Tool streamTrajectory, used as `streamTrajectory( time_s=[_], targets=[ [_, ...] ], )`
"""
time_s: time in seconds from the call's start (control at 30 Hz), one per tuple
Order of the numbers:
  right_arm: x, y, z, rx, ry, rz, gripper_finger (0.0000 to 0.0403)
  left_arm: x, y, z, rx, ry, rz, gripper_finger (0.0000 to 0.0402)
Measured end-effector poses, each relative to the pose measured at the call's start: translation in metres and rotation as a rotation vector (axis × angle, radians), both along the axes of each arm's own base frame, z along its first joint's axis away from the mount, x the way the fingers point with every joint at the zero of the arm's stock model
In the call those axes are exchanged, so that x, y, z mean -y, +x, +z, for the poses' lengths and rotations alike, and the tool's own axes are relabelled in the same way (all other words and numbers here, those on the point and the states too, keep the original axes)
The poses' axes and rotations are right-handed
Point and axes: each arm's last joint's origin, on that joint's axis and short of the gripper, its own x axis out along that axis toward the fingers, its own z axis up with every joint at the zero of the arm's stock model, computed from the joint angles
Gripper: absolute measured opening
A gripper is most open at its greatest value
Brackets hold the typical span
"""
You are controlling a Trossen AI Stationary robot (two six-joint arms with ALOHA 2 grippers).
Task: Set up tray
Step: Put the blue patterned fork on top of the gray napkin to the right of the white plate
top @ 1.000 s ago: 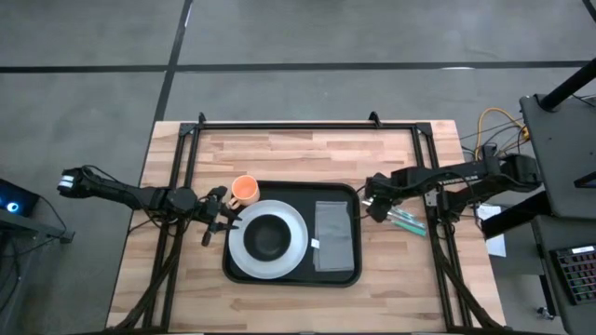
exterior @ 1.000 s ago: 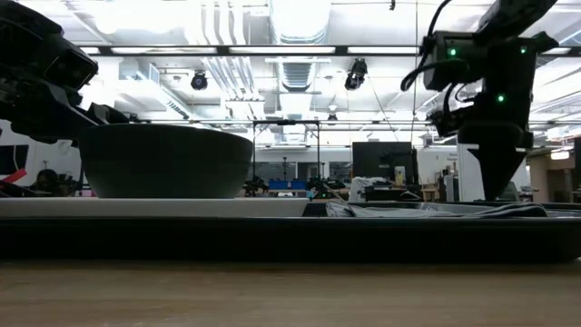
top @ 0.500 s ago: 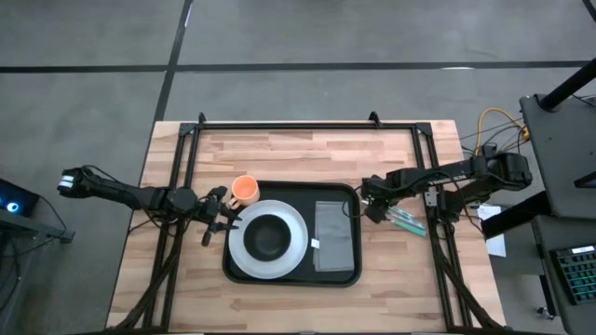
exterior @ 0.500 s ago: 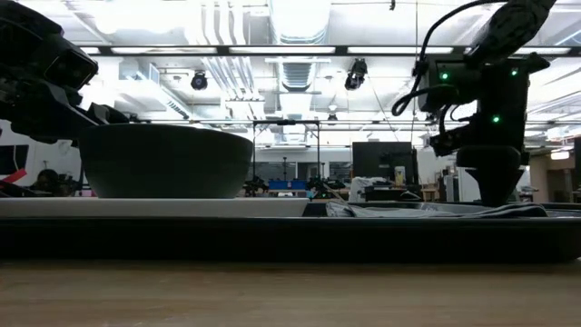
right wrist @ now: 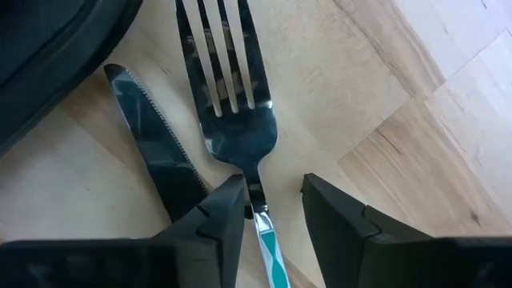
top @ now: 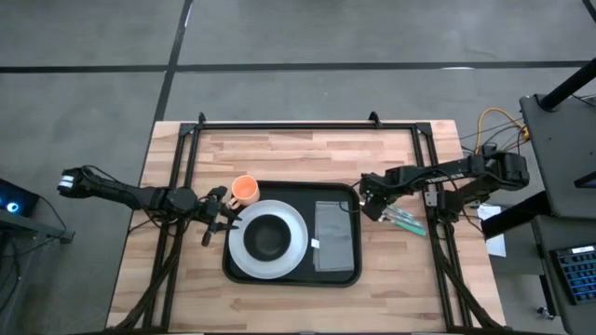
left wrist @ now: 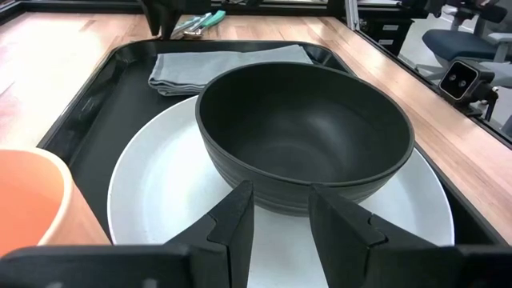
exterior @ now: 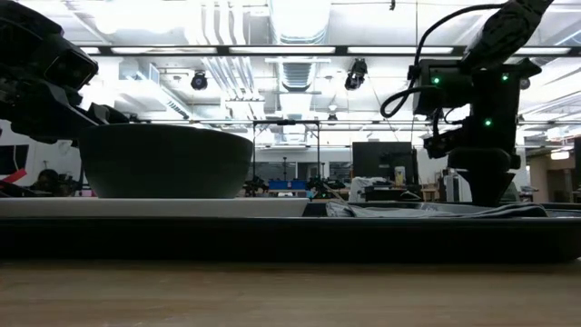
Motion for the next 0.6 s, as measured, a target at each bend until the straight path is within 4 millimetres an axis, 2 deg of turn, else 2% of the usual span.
streamTrajectory(
  time_s=[0.3, 0.6],
  targets=[
    [0.001, 0.000, 0.000, -0.009, -0.006, 0.045, 0.0018, 0.000, 0.000, 0.000, 0.000, 0.000, 0.000, 0.0101],
    [0.013, -0.005, 0.005, -0.020, 0.026, -0.019, 0.0013, 0.000, 0.000, 0.000, 0.000, 0.000, 0.000, 0.0101]
  ],
)
